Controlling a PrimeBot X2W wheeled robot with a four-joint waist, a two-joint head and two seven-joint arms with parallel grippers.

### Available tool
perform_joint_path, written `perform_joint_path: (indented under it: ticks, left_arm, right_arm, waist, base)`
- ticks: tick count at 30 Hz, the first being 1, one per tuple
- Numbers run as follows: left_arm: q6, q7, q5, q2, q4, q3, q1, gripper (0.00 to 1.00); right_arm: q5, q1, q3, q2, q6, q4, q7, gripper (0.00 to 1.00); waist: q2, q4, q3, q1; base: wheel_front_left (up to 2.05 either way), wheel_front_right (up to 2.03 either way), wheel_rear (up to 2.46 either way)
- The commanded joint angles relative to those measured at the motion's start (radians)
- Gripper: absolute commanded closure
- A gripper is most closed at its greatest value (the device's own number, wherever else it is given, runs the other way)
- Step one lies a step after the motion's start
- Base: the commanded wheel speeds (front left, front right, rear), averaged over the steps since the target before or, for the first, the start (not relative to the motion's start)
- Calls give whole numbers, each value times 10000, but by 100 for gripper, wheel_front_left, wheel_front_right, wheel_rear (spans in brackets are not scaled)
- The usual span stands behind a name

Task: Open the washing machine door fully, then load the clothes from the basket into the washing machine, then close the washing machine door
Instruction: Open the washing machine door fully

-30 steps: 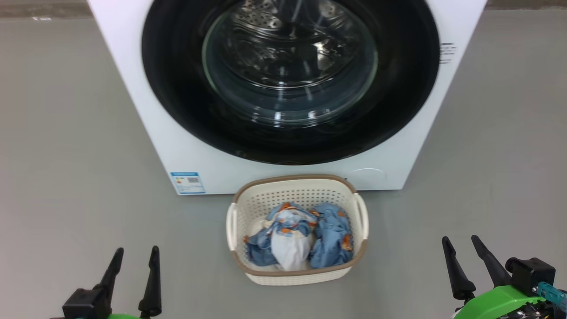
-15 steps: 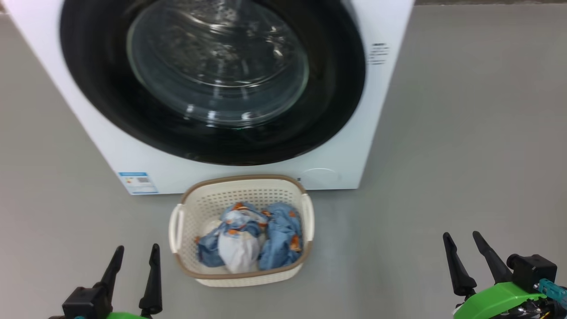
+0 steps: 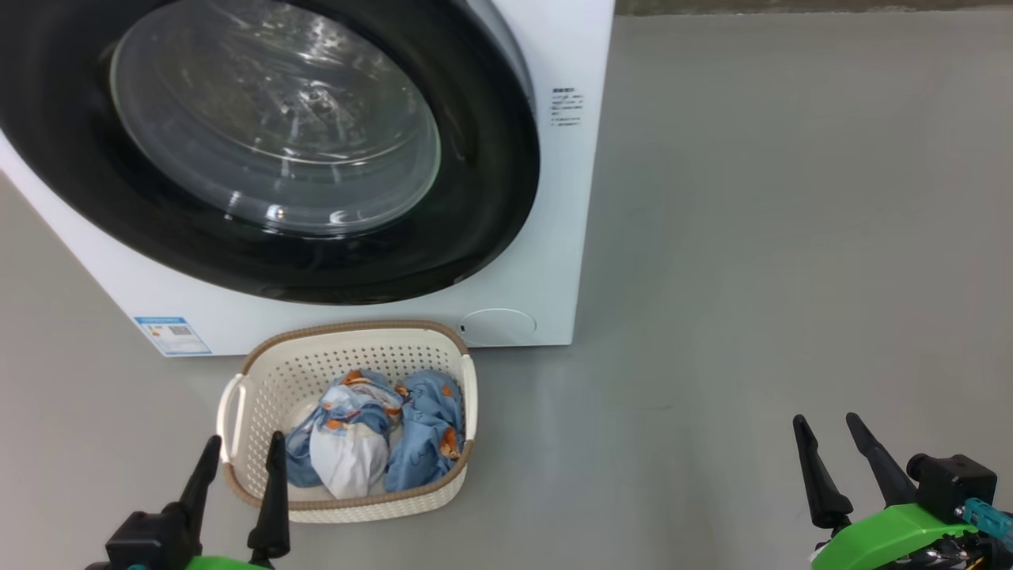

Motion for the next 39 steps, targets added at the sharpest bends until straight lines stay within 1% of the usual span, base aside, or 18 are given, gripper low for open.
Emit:
perform_joint_path:
  ticks: [1, 13, 14, 15, 16, 17, 24, 25, 28, 32, 39]
  left_arm:
    - [-16, -67, -3, 126, -241, 331, -336, 0]
    - [-16, -67, -82, 83, -195, 277, -309, 0]
    - [-16, -67, -87, 77, -190, 270, -302, 0]
    - [-16, -67, -92, 71, -186, 263, -296, 0]
    - [-16, -67, -97, 64, -184, 255, -285, 0]
    - [-16, -67, -101, 56, -189, 250, -272, 0]
    - [-16, -67, -147, -7, -187, 146, -259, 0]
    - [-16, -67, -176, -25, -186, 117, -270, 0]
    - [-16, -67, -214, -45, -181, 78, -306, 0]
    - [-16, -67, -242, -63, -197, 51, -389, 0]
    - [-16, -67, -303, -81, -205, -57, -724, 0]
  right_arm:
    - [-47, -239, 183, -74, 16, -241, -130, 0]
    - [8, -269, 247, -77, 16, -317, -130, 0]
    - [51, -268, 260, -69, 16, -327, -130, 5]
    - [82, -271, 286, -67, 16, -322, -130, 55]
    - [112, -286, 319, -60, 16, -346, -130, 82]
    - [165, -307, 350, -40, 16, -384, -130, 100]
    - [1025, -720, 443, 214, 16, -929, -130, 100]
    - [1462, -935, 374, 385, 16, -1188, -130, 100]
    - [2213, -1347, 359, 562, 16, -1515, -130, 100]
    - [3223, -2048, 390, 659, 16, -1969, -130, 100]
    - [5462, -3534, 390, 690, 16, -2311, -130, 100]
  waist:
    - [-1, 8, -22, 0]
    - [-1, 61, -31, 0]
    - [-1, 62, -32, 0]
    - [-1, 60, -38, 0]
    - [-1, 59, -50, 0]
    - [-1, 51, -46, 0]
    - [-1, 41, 6, 0]
    - [-1, 31, 35, 0]
    - [-1, 33, 98, 0]
    - [-1, 53, 223, 0]
    - [-1, 238, 610, 0]
  base:
    - [37, 37, -73]
    - [8, 8, -17]
    - [0, 0, 0]
    - [0, 0, 0]
    - [0, 0, 0]
    - [0, 0, 0]
    - [0, 0, 0]
    - [0, 0, 0]
    - [0, 0, 0]
    - [0, 0, 0]
    - [0, 0, 0]
